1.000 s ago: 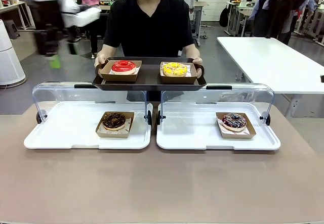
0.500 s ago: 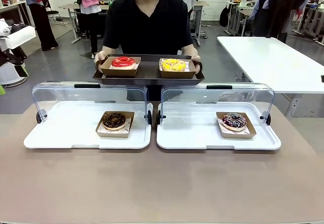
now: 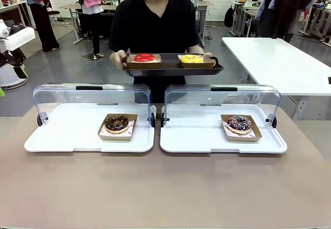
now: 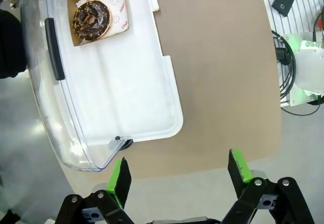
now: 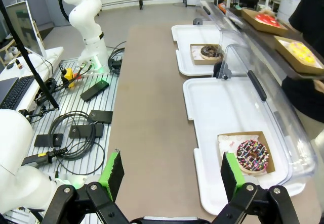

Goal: Provide the desired donut to the person.
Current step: Place the picked Paper togo box onto the Handle tray extended by the person.

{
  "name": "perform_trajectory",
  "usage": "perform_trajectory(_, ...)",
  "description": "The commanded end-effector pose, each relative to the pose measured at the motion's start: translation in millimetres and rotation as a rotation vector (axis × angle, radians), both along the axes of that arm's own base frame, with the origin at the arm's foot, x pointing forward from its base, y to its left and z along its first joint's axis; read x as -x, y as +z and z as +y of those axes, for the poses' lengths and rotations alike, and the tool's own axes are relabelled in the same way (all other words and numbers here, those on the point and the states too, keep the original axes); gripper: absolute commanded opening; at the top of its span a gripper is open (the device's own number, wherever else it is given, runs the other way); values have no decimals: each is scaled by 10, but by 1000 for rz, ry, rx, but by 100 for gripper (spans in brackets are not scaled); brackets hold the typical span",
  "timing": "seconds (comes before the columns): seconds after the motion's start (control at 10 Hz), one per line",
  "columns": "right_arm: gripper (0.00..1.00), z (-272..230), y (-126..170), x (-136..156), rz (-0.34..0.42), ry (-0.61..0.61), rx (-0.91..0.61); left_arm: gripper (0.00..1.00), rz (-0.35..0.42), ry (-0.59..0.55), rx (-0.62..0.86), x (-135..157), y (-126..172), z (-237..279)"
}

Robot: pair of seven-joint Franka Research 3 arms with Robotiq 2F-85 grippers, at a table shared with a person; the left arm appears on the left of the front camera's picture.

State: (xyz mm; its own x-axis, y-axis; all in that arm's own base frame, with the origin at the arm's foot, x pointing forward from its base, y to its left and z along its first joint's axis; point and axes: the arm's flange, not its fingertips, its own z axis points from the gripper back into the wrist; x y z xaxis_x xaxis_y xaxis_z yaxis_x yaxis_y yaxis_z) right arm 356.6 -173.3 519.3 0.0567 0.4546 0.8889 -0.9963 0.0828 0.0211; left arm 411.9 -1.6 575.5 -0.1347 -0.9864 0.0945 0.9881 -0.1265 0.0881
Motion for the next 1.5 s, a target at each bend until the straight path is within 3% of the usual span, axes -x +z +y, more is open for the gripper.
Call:
perform_trajectory(0.0,100,10,-4,-1,-14,3,-18,100,8,-3,7,10,-1,-8)
perform_trajectory(0.2,100,10,-4,-1,-14,3,-18,100,0,0,0,0,0,0)
perform_trajectory(0.4,100,10,-4,-1,-14,3,-18,100,101,80,500,-260,85,572)
perform_trajectory(0.6,100,10,-4,-1,-14,3,-18,100,90,116,780,-284,-72,954)
perform_trajectory(0.8,100,10,-4,-1,-14,3,-18,100,65,83,907,-211,-280,1274)
perform_trajectory(1.0,100,10,-4,-1,-14,3,-18,100,-37,138,961,-130,-600,1452)
perform_trajectory(1.3,100,10,-4,-1,-14,3,-18,100,32,122,1020,-175,-677,1577)
perform_trajectory(1.4,100,10,-4,-1,-14,3,-18,100,12,158,978,-124,-707,1594)
